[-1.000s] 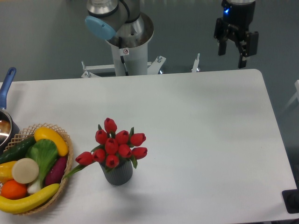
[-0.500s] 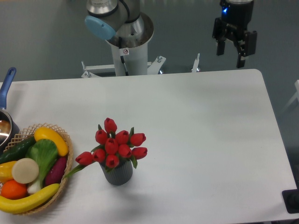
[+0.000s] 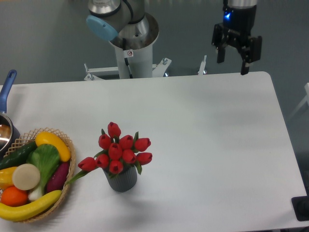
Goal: Pick up the flowers from the vase
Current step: 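Move the open gripper toward the red tulips in the grey vase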
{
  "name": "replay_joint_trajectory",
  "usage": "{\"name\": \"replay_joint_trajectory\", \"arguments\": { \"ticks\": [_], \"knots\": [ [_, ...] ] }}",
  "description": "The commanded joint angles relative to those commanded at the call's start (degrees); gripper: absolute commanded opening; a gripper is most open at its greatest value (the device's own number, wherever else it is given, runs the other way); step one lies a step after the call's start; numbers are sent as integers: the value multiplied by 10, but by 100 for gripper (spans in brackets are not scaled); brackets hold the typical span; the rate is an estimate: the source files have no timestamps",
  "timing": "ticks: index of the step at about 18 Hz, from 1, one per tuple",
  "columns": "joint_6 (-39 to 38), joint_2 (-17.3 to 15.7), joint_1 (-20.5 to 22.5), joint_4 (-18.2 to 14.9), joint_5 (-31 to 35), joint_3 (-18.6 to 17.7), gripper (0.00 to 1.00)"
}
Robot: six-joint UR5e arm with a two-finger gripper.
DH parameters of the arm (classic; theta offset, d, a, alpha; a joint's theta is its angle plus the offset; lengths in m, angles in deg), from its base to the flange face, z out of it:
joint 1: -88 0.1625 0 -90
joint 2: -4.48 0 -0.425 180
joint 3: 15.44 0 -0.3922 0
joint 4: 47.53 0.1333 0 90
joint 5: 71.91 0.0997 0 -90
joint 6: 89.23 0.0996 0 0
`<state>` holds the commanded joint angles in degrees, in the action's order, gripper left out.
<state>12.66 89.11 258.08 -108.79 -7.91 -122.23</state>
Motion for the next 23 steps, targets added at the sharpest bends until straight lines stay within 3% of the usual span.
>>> {"name": "replay_joint_trajectory", "arguments": {
  "ticks": [4, 10, 14, 20, 23],
  "knots": [
    [-147, 18, -25, 5, -96, -7, 100],
    [-231, 37, -76, 4, -188, -33, 100],
    [-232, 55, -87, 11, -252, -49, 100],
    [-228, 67, -91, 82, -396, -111, 100],
    [-228, 83, -105, 92, -405, -111, 100]
  ]
}}
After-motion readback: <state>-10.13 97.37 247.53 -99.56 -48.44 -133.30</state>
